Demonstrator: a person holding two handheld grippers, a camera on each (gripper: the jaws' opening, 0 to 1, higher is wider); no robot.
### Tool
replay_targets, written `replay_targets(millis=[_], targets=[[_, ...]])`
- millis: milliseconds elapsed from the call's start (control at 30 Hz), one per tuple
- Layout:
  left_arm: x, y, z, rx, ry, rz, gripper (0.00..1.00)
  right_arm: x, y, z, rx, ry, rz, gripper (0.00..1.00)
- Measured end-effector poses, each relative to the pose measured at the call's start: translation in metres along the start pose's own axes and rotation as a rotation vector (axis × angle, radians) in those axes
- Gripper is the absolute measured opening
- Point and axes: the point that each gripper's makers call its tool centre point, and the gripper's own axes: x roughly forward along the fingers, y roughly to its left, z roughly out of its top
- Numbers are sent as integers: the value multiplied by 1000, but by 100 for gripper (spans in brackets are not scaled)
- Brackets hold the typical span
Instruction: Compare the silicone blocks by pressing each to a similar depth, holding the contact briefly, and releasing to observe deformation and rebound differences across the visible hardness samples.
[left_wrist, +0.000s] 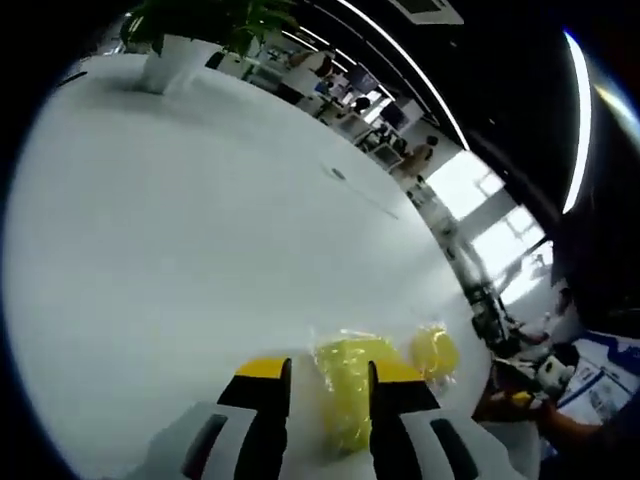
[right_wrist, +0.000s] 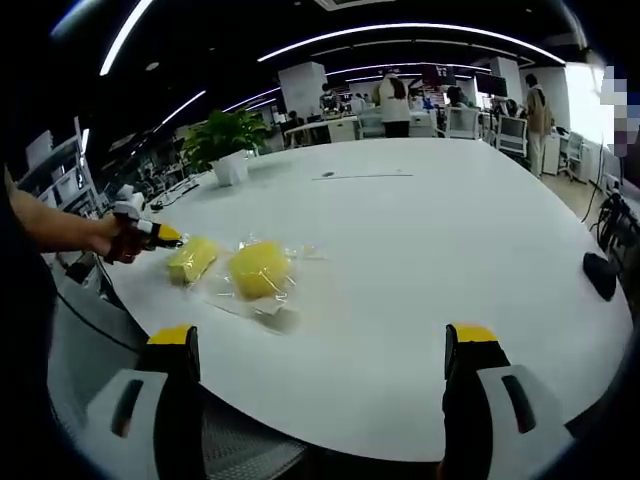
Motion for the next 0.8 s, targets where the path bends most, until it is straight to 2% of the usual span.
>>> replay_targets(millis=[200, 333, 433, 567, 600, 800], targets=[[3, 2, 6, -65, -18, -10, 23, -1, 0, -2, 3, 4, -1, 96], [7, 7, 2, -106, -6, -21, 16, -3, 0, -3, 1, 6, -3, 96], [9, 4, -2, -158, 1, -41, 12, -4, -1, -5, 5, 14, -3, 96], [12, 4, -2, -119, 5, -39, 6, -4, -2, -7, 6, 17, -4, 96], [12, 1, -2, -97, 7, -59, 5, -4, -2, -7, 5, 17, -5, 96], [14, 3, -2, -61, 20, -43, 1, -3, -2, -5, 3, 16, -2, 96]])
